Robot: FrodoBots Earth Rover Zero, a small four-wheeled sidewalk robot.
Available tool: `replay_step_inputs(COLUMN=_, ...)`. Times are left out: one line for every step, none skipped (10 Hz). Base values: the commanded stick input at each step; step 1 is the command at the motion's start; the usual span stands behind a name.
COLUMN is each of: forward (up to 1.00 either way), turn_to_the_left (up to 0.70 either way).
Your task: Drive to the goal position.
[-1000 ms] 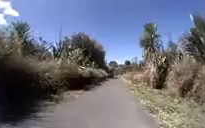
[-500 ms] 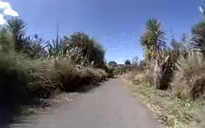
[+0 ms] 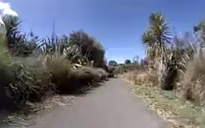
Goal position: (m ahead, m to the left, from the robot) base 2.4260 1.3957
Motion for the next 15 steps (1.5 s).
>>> replay_step_inputs(forward=0.85, turn_to_the_left=-0.34)
replay_step_inputs(forward=0.85, turn_to_the_left=-0.34)
replay_step_inputs(forward=0.85, turn_to_the_left=-0.31)
replay_step_inputs(forward=0.85, turn_to_the_left=-0.21)
replay_step_inputs(forward=0.85, turn_to_the_left=-0.1)
replay_step_inputs(forward=0.85, turn_to_the_left=0.0)
replay_step_inputs(forward=0.85, turn_to_the_left=0.0)
replay_step_inputs(forward=0.85, turn_to_the_left=0.0)
replay_step_inputs(forward=0.85, turn_to_the_left=0.0)
replay_step_inputs(forward=0.85, turn_to_the_left=0.0)
replay_step_inputs(forward=0.85, turn_to_the_left=0.0)
replay_step_inputs(forward=0.85, turn_to_the_left=0.0)
replay_step_inputs(forward=0.85, turn_to_the_left=0.0)
replay_step_inputs(forward=0.85, turn_to_the_left=0.0)
replay_step_inputs(forward=0.85, turn_to_the_left=0.0)
